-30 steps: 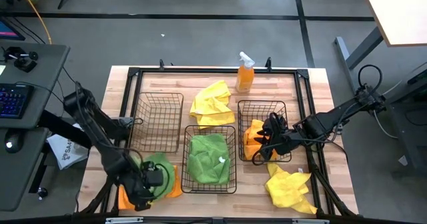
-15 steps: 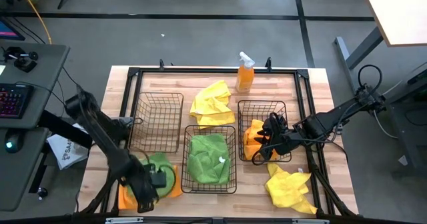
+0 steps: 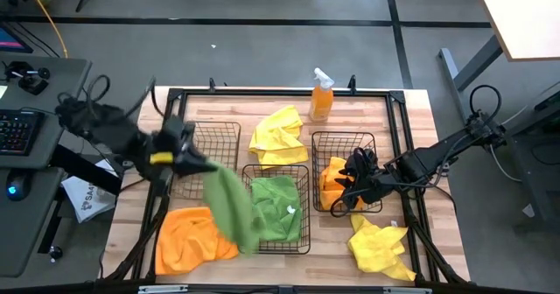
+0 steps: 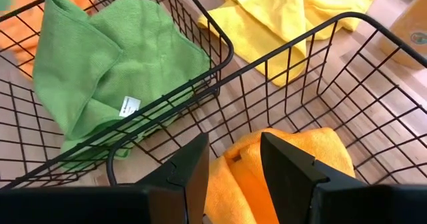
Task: Sort microfiber towel by color & place in baskets
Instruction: Put the green towel into the middle wire basket, then put the bottom yellow towel into the left wire basket, then put the orange towel into the right wire basket
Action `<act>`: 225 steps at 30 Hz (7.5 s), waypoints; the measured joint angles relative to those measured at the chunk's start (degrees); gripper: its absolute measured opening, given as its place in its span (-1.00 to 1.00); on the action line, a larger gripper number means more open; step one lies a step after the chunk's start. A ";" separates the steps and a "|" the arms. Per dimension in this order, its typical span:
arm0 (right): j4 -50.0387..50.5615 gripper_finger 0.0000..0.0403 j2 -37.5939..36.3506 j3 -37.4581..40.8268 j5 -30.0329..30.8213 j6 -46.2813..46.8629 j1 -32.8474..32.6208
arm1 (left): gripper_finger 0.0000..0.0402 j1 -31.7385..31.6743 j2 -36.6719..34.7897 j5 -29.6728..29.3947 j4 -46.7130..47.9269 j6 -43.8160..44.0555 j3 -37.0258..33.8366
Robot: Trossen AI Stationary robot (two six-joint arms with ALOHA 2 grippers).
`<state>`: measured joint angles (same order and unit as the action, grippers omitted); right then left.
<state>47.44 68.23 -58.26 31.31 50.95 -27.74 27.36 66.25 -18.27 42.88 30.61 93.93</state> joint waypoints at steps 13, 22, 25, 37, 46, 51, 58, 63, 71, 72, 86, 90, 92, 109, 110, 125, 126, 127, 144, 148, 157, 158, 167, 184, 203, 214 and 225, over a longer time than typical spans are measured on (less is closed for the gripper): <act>-0.02 -0.36 0.00 0.00 0.04 0.20 0.01 | -1.00 -7.10 16.73 14.15 -2.17 -14.13 -0.09; 0.16 -0.36 0.00 0.00 0.20 -0.02 0.01 | -1.00 -5.77 21.14 33.78 -17.94 -9.83 -6.60; 0.37 -0.36 0.00 0.00 0.22 -0.58 -0.01 | -1.00 -6.48 21.07 39.42 -17.11 -7.09 -6.60; 0.57 -0.36 0.00 -0.02 0.08 -2.72 0.00 | -1.00 -8.94 25.61 11.05 -11.15 -20.69 -7.36; -0.83 -0.36 -3.22 -3.03 -7.10 -3.30 -0.05 | -0.95 -12.18 41.13 12.54 -9.35 -19.51 -7.44; -4.52 -0.36 -4.36 -5.88 -10.26 -3.43 -0.05 | -0.73 -12.61 43.34 17.04 -6.79 -17.27 -7.51; -9.44 -0.36 -4.33 -6.38 -17.28 -2.97 0.61 | -0.29 -13.98 36.88 20.61 -2.00 -17.65 -4.09; -9.60 -0.36 -4.33 -6.38 -23.41 -0.26 1.65 | -0.05 -15.08 30.21 21.17 0.45 -17.94 -3.52; -6.87 -0.36 -0.78 -5.64 -36.41 20.86 -7.18 | 0.02 -15.13 17.58 16.75 12.94 -12.42 -4.16; -6.50 -0.36 0.42 -5.62 -36.61 23.47 -9.48 | 0.02 -14.49 15.85 15.15 12.58 -10.97 -4.94; 8.06 0.29 22.25 -5.57 -42.54 47.76 -20.85 | 0.02 -10.14 5.95 2.25 6.97 -3.17 -10.98; 7.25 0.42 28.93 -5.57 -46.80 45.15 -20.69 | 0.02 -10.12 5.93 2.53 6.92 -3.17 -10.99; 3.82 0.45 31.57 -5.57 -47.92 43.21 -20.69 | 0.02 -10.12 5.95 2.57 6.94 -3.17 -10.99; -0.08 -0.61 39.72 -6.91 -53.82 34.51 -20.66 | 0.02 -10.08 5.91 2.06 6.75 -13.61 -3.50; 0.96 -0.79 39.28 -7.41 -54.10 32.76 -20.66 | 0.02 -10.08 5.82 1.46 6.82 -15.17 -1.91; 9.20 -0.98 19.55 -32.45 -34.81 0.50 -7.87 | 0.01 -10.08 0.44 -17.41 12.13 -28.89 6.30; 9.70 -0.98 19.17 -34.14 -30.53 -2.32 -5.97 | 0.01 -10.08 0.07 -17.37 13.29 -27.83 6.30; 9.93 -0.98 19.04 -35.69 -26.91 -5.85 -3.86 | 0.01 -10.08 -0.34 -17.38 14.45 -26.51 6.27; -53.36 -1.00 42.13 -38.23 -37.81 -39.46 24.22 | 0.01 -6.97 -3.64 -17.37 20.05 -14.66 6.25; -69.72 -0.99 48.77 -38.23 -37.79 -38.53 25.99 | 0.01 -7.00 -3.21 -18.04 19.90 -14.65 6.25; -72.05 -0.65 57.64 -38.21 -35.48 -27.11 26.66 | 0.01 -7.00 -3.09 -18.12 19.90 -14.17 6.25; -71.42 -0.57 58.12 -38.21 -35.45 -26.46 26.63 | 0.01 -7.00 -3.09 -18.27 19.89 -14.14 6.25; -45.28 0.36 56.82 -43.54 -37.42 -35.14 26.70 | 0.01 -7.02 -3.12 -18.58 19.89 -14.19 6.25; 29.77 0.56 54.22 -74.51 -28.44 -56.93 29.28 | 0.01 -7.02 0.23 -20.00 22.72 -13.73 6.23; 3.55 0.53 5.53 -10.08 -26.44 -16.61 21.08 | 0.01 26.71 5.69 8.21 24.33 33.53 -19.59; -0.30 0.53 1.29 -6.60 -18.84 -9.82 15.52 | 0.01 34.76 20.87 13.30 12.34 45.74 -37.02; -1.68 0.53 1.00 -6.60 -20.51 -6.04 14.90 | -0.11 29.80 31.16 18.19 1.57 41.70 -42.19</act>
<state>45.76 69.23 -64.86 10.80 44.90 -12.83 57.15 97.41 -0.09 44.45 72.32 51.73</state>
